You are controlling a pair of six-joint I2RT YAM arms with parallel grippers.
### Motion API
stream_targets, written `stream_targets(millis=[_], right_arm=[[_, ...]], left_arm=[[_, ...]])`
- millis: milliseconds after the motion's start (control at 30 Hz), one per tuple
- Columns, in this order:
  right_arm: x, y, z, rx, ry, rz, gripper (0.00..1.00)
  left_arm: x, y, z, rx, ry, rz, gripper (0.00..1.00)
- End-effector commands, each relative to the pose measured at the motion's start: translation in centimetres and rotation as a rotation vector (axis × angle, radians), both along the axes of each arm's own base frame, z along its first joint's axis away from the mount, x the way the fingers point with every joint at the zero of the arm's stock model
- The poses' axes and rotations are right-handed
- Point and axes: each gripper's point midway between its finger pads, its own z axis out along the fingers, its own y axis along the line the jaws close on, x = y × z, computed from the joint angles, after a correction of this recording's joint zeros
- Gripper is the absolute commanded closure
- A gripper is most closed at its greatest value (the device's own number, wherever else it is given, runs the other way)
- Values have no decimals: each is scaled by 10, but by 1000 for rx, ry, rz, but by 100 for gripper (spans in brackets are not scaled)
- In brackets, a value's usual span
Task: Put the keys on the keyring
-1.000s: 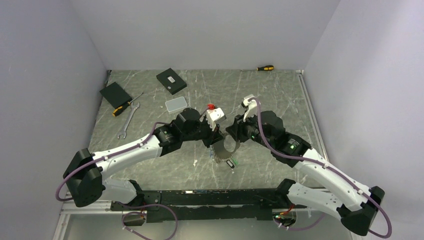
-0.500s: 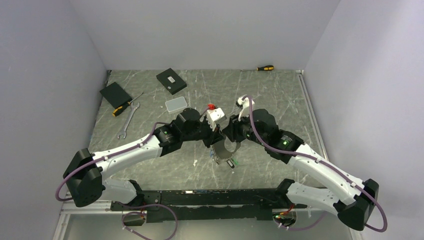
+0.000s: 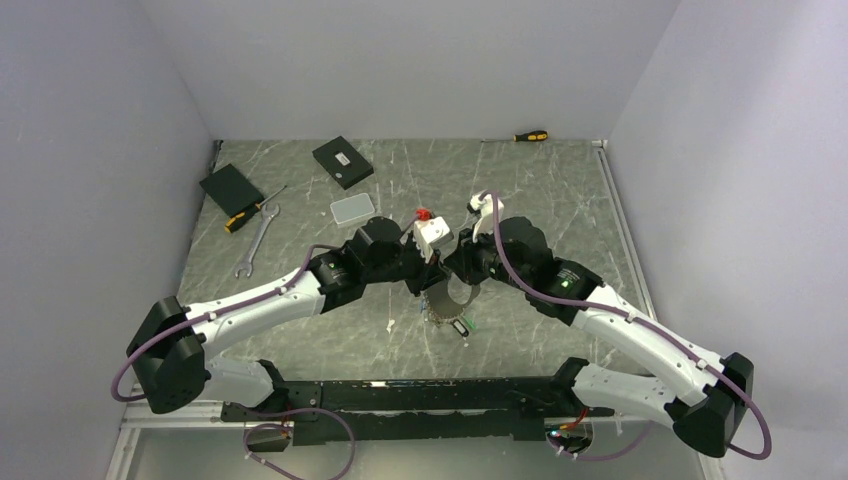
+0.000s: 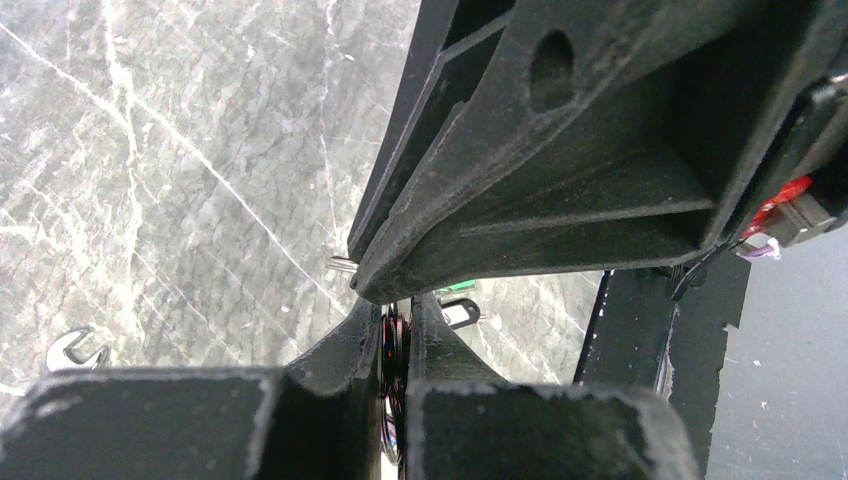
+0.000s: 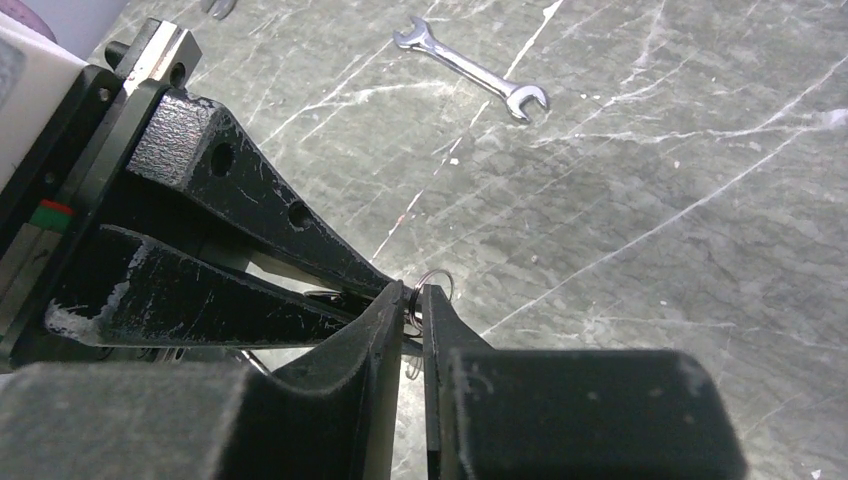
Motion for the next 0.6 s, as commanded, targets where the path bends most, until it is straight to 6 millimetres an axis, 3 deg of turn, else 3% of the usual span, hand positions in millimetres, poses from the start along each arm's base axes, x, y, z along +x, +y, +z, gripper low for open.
stream_targets(millis=[0, 267, 433, 567], right_arm=[[6, -2, 14, 4, -33, -29, 86], [9, -15, 17, -46, -54, -69, 91], [7, -16, 17, -39, -64, -64, 100], [4, -14, 16, -37, -56, -45, 100]], left_arm=[[0, -7, 36, -87, -90, -23, 100], [-3, -4, 37, -92, -87, -27, 100], [-5, -3, 39, -102, -89, -30, 100], [-6, -2, 39, -98, -90, -31, 100]])
